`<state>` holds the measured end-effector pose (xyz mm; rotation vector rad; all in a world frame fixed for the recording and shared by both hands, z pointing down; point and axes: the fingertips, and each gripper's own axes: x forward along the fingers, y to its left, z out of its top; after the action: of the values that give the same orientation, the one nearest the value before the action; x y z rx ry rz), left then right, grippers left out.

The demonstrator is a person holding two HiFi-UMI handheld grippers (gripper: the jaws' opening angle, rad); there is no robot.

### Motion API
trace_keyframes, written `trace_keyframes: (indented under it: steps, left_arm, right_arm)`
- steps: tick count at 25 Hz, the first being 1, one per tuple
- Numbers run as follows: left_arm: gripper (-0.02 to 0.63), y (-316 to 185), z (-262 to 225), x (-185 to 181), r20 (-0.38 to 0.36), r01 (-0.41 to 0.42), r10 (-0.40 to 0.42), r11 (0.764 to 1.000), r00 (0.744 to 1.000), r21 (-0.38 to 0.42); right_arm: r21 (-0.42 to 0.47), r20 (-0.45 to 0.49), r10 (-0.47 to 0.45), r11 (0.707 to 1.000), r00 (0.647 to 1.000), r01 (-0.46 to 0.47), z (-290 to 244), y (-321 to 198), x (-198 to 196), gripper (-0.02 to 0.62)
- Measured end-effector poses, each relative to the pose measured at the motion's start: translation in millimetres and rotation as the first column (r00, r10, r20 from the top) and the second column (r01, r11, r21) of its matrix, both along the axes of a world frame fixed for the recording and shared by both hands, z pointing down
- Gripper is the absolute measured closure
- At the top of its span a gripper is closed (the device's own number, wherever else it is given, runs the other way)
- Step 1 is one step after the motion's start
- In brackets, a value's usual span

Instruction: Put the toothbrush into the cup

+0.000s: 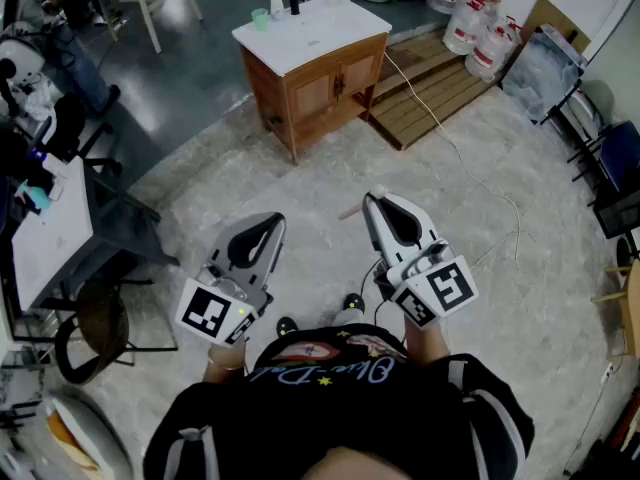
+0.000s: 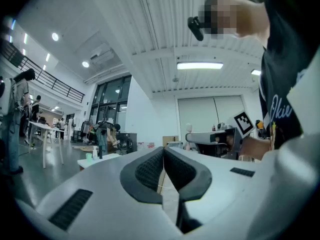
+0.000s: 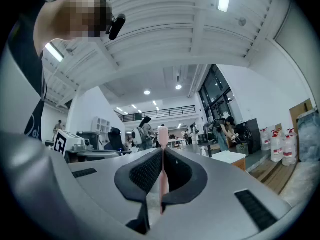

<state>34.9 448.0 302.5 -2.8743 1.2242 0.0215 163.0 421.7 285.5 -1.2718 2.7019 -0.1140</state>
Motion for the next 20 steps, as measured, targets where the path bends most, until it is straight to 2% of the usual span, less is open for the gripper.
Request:
trace_keyframes:
  steps: [7,14,20]
  left_arm:
    - [0.603,-3,1,17,-0.003,0.012,-0.012,1.000,1.000,0.005]
    - [0.604,-12,10,40,0.034,0.035,-0.034,0.999,0.999,-0.024]
    - [0.603,-29,7,62,0.024,0.082,-0.082,0.997,0.996,0.003]
  right_arm:
    - [0.001,0.010,0.001,1.000,1.000,-0.001,1,-4,22,0.588]
    - [-0.014,0.041,-0.019,1.000,0.999,0.020,6,-11,49,0.588]
    - [-0.018,0.018,-0.024,1.000,1.000,0.024,9,-22,81,0.588]
